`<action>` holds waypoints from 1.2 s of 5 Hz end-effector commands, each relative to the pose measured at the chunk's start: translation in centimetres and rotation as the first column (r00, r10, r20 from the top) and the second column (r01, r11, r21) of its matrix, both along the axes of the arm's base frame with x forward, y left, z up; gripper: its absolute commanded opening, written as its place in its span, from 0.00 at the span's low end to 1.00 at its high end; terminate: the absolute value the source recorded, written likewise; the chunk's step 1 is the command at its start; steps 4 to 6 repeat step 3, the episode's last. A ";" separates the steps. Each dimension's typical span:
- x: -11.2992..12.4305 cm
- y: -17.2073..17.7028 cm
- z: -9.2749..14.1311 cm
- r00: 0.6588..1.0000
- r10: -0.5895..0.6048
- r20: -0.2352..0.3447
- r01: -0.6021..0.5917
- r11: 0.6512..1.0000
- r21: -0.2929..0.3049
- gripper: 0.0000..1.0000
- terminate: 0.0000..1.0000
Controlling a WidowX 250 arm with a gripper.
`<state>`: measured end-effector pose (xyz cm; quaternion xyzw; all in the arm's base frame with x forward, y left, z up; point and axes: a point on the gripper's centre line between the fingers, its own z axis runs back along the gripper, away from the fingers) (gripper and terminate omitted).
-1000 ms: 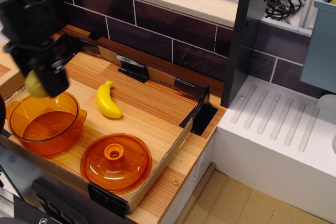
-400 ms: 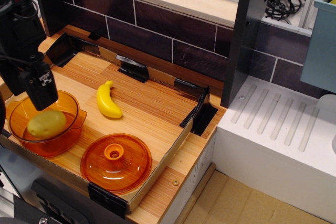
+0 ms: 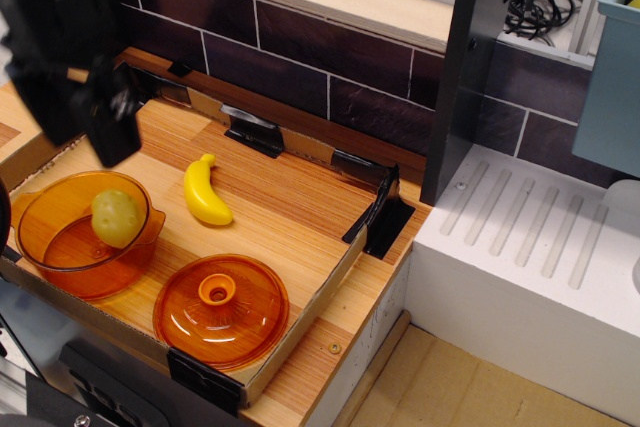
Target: Put potato in pot
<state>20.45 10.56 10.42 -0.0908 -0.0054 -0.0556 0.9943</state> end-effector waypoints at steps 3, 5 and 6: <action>4.4 -0.3 6.0 0.997 0.079 0.027 -0.078 0.997 -0.008 1.00 1.00; 4.4 -0.3 6.0 0.997 0.079 0.027 -0.078 0.997 -0.008 1.00 1.00; 4.4 -0.3 6.0 0.997 0.079 0.027 -0.078 0.997 -0.008 1.00 1.00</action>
